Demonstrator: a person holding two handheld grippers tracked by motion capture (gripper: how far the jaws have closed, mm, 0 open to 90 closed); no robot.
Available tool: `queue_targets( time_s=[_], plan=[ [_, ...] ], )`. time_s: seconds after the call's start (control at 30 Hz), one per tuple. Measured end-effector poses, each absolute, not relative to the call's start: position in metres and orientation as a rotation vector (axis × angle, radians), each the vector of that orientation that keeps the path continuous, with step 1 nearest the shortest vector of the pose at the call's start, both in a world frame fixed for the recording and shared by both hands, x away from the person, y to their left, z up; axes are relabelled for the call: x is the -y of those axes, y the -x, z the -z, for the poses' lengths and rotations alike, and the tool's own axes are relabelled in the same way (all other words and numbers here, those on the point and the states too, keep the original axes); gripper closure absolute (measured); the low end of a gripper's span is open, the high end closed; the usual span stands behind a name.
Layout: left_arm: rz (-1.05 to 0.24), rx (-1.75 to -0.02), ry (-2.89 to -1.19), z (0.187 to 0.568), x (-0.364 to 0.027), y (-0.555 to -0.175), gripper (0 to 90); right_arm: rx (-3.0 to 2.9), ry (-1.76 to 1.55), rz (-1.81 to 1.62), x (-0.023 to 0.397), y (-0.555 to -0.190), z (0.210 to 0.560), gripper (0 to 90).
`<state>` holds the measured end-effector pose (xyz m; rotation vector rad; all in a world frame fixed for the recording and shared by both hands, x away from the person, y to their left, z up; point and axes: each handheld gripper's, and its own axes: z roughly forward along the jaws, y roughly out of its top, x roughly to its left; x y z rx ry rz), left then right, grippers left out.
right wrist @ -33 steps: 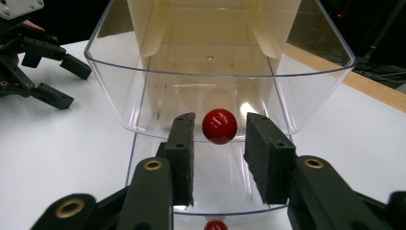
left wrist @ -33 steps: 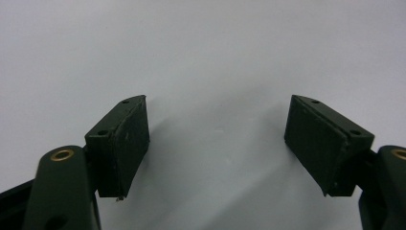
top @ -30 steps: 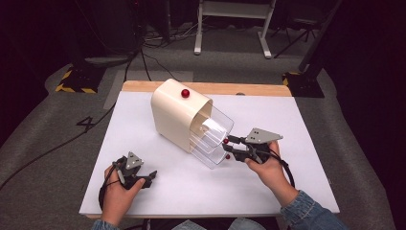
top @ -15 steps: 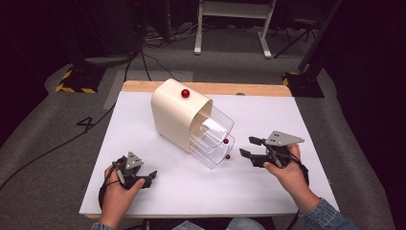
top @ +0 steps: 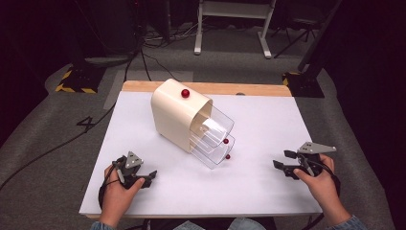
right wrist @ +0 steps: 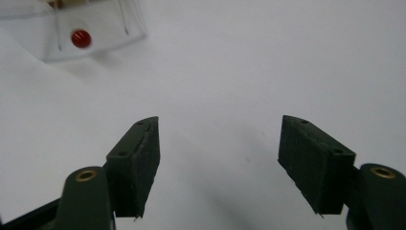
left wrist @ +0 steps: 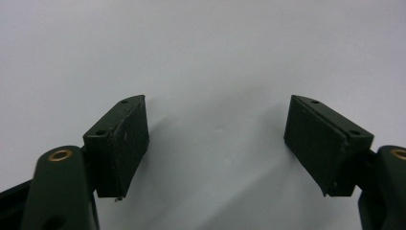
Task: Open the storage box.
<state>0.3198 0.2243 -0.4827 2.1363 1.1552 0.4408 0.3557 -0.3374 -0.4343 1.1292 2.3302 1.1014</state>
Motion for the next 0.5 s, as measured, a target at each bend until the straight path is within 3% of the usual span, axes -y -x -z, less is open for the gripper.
queue_targets(
  time_s=[0.37,0.5],
  plan=[
    [-0.453,-1.153,-2.133,0.483,-0.224,-0.319,23.6,-2.308,-1.172,-1.017,0.367,-0.344,0.481,23.8],
    [-0.453,-1.153,-2.134,0.483,-0.224,-0.319,23.6,-2.297,-1.146,-0.99,0.365,-0.342,0.481,18.9]
  ],
)
